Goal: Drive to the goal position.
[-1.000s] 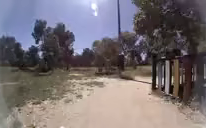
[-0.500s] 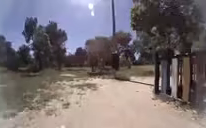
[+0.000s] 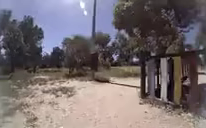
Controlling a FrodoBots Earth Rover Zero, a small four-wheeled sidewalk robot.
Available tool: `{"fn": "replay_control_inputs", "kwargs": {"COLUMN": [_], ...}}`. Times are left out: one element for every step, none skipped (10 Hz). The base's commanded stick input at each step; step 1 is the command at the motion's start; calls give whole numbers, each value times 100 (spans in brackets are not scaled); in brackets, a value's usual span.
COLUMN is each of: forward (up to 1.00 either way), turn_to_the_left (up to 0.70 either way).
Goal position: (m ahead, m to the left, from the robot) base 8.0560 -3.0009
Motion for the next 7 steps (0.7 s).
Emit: {"fn": "replay_control_inputs", "kwargs": {"forward": [85,85,85,85,85,85,85], "turn_to_the_left": [0,0,0,0,0,0,0]}}
